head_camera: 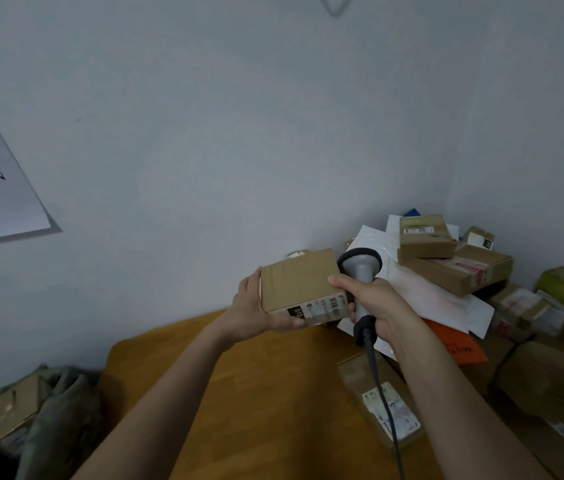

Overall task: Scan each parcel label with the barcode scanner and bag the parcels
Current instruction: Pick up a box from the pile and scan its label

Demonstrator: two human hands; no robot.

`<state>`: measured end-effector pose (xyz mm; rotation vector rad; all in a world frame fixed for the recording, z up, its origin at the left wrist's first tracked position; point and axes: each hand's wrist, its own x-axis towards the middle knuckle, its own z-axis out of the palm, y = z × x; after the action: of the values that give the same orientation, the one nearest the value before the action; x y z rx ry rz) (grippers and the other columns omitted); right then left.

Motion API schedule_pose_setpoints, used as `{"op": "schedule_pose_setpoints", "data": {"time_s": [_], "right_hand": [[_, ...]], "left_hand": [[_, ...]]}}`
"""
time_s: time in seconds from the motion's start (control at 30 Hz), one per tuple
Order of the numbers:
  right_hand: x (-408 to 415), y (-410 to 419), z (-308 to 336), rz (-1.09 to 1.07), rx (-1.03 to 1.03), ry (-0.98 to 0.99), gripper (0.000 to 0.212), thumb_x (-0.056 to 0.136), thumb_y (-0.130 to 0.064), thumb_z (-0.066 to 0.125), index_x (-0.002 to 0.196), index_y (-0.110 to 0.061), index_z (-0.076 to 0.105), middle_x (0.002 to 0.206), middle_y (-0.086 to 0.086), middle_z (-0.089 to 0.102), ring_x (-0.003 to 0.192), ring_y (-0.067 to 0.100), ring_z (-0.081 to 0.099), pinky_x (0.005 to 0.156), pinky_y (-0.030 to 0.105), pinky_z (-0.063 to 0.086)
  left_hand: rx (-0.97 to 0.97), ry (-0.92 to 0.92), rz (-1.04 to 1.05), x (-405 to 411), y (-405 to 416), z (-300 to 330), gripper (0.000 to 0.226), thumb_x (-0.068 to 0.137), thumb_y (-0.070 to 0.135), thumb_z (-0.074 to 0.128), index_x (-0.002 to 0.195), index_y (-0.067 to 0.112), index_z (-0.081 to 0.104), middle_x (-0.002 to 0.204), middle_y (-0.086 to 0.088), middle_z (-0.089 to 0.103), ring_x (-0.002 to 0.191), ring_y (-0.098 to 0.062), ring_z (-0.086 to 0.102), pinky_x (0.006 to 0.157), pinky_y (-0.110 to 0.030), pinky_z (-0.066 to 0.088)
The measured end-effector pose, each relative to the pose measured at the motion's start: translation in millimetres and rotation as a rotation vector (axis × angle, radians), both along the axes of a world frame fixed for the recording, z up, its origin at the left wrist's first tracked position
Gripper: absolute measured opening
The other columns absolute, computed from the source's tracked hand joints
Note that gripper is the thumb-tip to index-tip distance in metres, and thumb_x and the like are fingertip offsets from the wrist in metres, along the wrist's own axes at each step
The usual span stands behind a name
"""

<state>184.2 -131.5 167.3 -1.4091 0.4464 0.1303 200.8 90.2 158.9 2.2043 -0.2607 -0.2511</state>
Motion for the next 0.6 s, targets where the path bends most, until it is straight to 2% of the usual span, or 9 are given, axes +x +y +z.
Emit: {"op": "schedule_pose_setpoints", "data": {"time_s": [0.07, 0.1, 0.23, 0.33, 0.4, 0.47, 0.53, 0.6], "right_hand": [[0.8, -1.9, 2.0, 0.014, -0.120, -0.019, 0.062, 0.074, -0.026, 0.084, 0.121, 0.001, 0.055, 0.084, 0.014, 0.072, 0.040, 0.006, 0.058, 0.039, 0.018, 0.043], [1.0, -2.3, 3.3, 0.033, -0.174, -0.027, 0.067, 0.072, -0.028, 0.086, 0.123, 0.000, 0.054, 0.085, 0.014, 0.073, 0.043, 0.006, 0.060, 0.039, 0.018, 0.043], [0.4, -4.0, 8.2, 0.057, -0.272, -0.047, 0.072, 0.065, -0.036, 0.089, 0.120, -0.004, 0.054, 0.086, 0.013, 0.074, 0.063, 0.014, 0.067, 0.047, 0.024, 0.046], [-2.3, -5.7, 12.5, 0.046, -0.248, -0.071, 0.059, 0.072, -0.035, 0.085, 0.112, -0.003, 0.057, 0.083, 0.012, 0.070, 0.064, 0.016, 0.063, 0.054, 0.027, 0.050], [-5.7, -6.8, 14.6, 0.006, -0.187, -0.097, 0.047, 0.080, -0.032, 0.078, 0.110, -0.001, 0.060, 0.071, 0.009, 0.062, 0.059, 0.016, 0.057, 0.060, 0.030, 0.048], [-11.1, -8.0, 18.2, -0.038, -0.146, -0.111, 0.035, 0.088, -0.029, 0.070, 0.109, -0.003, 0.059, 0.072, 0.008, 0.059, 0.064, 0.016, 0.056, 0.065, 0.033, 0.048], [-17.4, -9.8, 26.1, -0.054, -0.133, -0.120, 0.028, 0.093, -0.033, 0.063, 0.104, -0.007, 0.058, 0.077, 0.006, 0.059, 0.064, 0.015, 0.056, 0.063, 0.032, 0.047], [-21.9, -12.8, 35.8, -0.009, -0.083, -0.092, 0.032, 0.097, -0.039, 0.056, 0.103, -0.008, 0.057, 0.074, 0.006, 0.058, 0.058, 0.014, 0.053, 0.056, 0.029, 0.045]], "left_hand": [[0.107, 0.009, -0.044, -1.2, -0.6, -1.4, 0.129, 0.066, 0.039, 0.087, 0.154, 0.027, -0.006, 0.151, 0.013, 0.011, 0.140, -0.016, 0.018, 0.116, -0.040, 0.028], [0.135, 0.011, -0.080, -1.1, -0.9, -1.5, 0.129, 0.068, 0.035, 0.087, 0.154, 0.026, -0.008, 0.152, 0.011, 0.010, 0.140, -0.016, 0.019, 0.115, -0.037, 0.029], [0.189, -0.054, -0.122, -3.2, -8.5, 0.0, 0.121, 0.069, 0.031, 0.086, 0.153, 0.021, -0.001, 0.145, 0.007, 0.021, 0.131, -0.012, 0.028, 0.109, -0.030, 0.036], [0.125, -0.128, -0.081, -5.7, -13.5, -2.2, 0.105, 0.068, 0.031, 0.086, 0.147, 0.021, 0.017, 0.135, 0.007, 0.033, 0.124, -0.012, 0.038, 0.095, -0.023, 0.043], [0.014, -0.075, 0.016, -5.5, -13.1, -9.6, 0.086, 0.069, 0.035, 0.085, 0.136, 0.021, 0.034, 0.125, 0.005, 0.046, 0.113, -0.013, 0.049, 0.083, -0.022, 0.049], [-0.109, 0.030, 0.158, -5.3, -10.6, -19.5, 0.072, 0.070, 0.042, 0.083, 0.127, 0.017, 0.046, 0.116, 0.003, 0.058, 0.104, -0.013, 0.058, 0.077, -0.023, 0.051], [-0.247, 0.129, 0.255, -4.4, -7.4, -30.4, 0.066, 0.071, 0.048, 0.078, 0.122, 0.011, 0.058, 0.109, 0.000, 0.068, 0.095, -0.013, 0.064, 0.075, -0.023, 0.051], [-0.368, 0.200, 0.322, -4.4, -5.7, -37.9, 0.053, 0.076, 0.045, 0.074, 0.114, 0.008, 0.067, 0.102, -0.005, 0.072, 0.086, -0.014, 0.063, 0.075, -0.024, 0.051]]}}
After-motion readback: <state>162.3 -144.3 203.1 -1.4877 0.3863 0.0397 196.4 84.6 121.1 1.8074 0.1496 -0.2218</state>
